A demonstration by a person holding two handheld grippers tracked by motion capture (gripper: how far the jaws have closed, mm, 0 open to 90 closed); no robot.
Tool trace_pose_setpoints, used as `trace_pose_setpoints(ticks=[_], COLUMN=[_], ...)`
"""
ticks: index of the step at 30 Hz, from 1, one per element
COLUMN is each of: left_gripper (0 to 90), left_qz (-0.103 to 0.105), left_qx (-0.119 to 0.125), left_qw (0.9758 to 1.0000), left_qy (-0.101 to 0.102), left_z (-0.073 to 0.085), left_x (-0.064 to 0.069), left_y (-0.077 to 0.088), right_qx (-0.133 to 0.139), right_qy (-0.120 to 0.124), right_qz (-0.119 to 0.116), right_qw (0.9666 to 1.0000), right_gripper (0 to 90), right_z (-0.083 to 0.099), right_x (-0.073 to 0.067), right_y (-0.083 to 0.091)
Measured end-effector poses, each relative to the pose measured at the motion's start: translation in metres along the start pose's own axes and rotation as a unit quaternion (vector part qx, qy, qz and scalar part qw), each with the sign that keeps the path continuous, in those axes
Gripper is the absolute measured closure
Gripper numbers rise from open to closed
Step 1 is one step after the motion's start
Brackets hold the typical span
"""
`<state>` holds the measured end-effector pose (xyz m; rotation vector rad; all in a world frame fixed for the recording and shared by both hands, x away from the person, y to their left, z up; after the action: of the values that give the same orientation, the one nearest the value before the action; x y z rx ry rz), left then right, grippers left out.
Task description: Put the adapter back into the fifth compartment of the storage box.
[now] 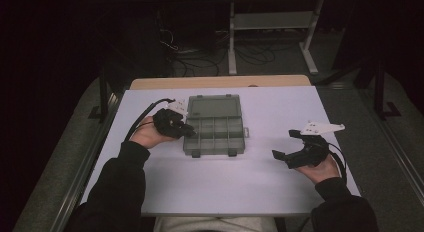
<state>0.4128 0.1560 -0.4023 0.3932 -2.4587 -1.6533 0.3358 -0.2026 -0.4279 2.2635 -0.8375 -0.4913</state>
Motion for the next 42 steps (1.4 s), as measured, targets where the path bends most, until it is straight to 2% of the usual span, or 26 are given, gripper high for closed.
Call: trace_pose_setpoints(ticks=[5,14,29,42], left_gripper=[76.5,76.5,76.5,76.1], left_qz=[-0.002,0.001,0.011,0.017], left_qx=[-0.020,-0.023,-0.047,-0.056], left_qw=[0.9998,0.9997,0.9988,0.9982], left_qy=[-0.004,0.003,0.007,0.014], left_z=[0.001,0.003,0.007,0.010], left_x=[0.000,-0.003,-0.005,-0.007], left_y=[-0.010,-0.015,-0.034,-0.043], right_qx=[-0.002,-0.002,-0.008,-0.008], right_qy=[0.001,0.000,0.001,0.001], right_qz=[-0.001,-0.001,-0.004,-0.003], right_qw=[1.0000,1.0000,1.0000,1.0000], right_gripper=[0.0,0.0,0.0,0.0], right_z=[0.000,0.000,0.001,0.001], right_x=[0.000,0.000,-0.001,-0.001], right_y=[0.000,-0.001,-0.002,-0.002])
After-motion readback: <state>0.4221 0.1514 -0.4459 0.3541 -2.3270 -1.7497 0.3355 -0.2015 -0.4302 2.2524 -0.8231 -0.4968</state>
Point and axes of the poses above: each handheld gripper's, and its own axes: y roughly backward along the jaws, z roughly out of its underside, x roughly to its right, the point moved 5 cm from there along -y, roughly forward along the jaws, and after that the axes turned 14 degrees about -x, right-handed, at the moved point
